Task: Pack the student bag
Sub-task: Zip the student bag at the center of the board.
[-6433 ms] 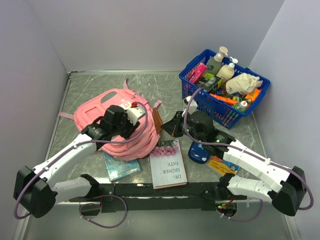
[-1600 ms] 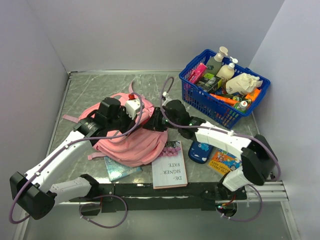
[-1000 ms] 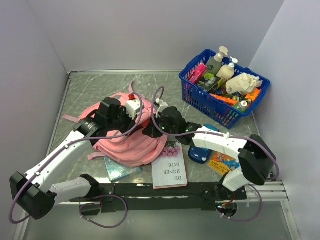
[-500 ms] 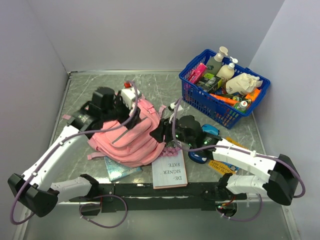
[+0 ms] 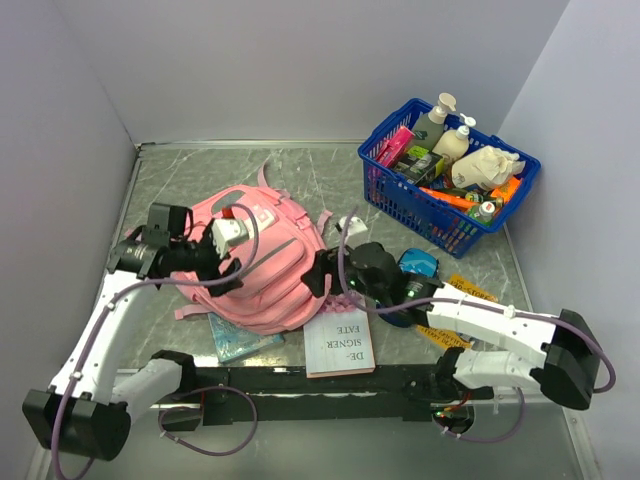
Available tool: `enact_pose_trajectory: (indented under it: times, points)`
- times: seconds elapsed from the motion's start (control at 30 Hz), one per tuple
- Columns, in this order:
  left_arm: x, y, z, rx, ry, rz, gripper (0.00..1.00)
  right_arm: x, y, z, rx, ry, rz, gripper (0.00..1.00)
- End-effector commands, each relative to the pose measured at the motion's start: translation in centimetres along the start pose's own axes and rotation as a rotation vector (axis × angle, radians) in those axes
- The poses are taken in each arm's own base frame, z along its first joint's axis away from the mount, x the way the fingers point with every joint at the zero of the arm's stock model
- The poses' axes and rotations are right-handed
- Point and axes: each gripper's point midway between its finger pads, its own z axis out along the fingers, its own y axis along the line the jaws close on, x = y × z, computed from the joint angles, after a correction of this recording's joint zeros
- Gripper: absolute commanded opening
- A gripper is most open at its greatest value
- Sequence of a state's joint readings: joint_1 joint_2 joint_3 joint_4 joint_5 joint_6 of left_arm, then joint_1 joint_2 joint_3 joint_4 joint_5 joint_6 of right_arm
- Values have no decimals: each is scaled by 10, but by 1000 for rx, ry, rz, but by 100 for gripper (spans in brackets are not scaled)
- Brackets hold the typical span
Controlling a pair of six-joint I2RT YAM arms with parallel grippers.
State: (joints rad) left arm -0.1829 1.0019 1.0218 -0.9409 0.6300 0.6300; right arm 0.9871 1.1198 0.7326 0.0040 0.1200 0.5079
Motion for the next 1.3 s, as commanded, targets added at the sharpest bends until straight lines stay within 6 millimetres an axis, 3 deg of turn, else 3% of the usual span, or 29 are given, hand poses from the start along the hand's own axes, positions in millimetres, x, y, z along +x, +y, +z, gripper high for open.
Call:
enact_pose_trajectory:
  times: [0.0,0.1,0.27,0.57,0.9,0.93,1.03,1.07,1.13,1.27]
  points:
    - [6,-20,-2,70,-45,153,81,-20,15,11,58,42,-68,70]
    - [19,-25,1,88,-26,195,80,-21,23,13,102,34,-104,68]
    - [26,-24,5,58,-48,269,80,-21,35,16,71,-8,-91,68]
    - [52,-20,19,54,-11,363,82,-14,30,23,91,-19,-57,67]
    - [46,2,40,31,-20,384,76,-5,30,23,60,-22,-33,72]
    - [44,3,41,30,-22,384,73,-2,28,23,60,-17,-31,71]
    - [40,1,44,43,-20,374,49,-5,34,23,30,-35,-17,70]
    - [39,-1,45,52,-22,370,33,-6,35,23,24,-38,-16,69]
    - [35,-3,45,56,-27,360,20,-6,40,25,6,-33,-16,69]
    - [14,-4,43,50,-67,332,14,-9,52,29,-38,-27,-19,71]
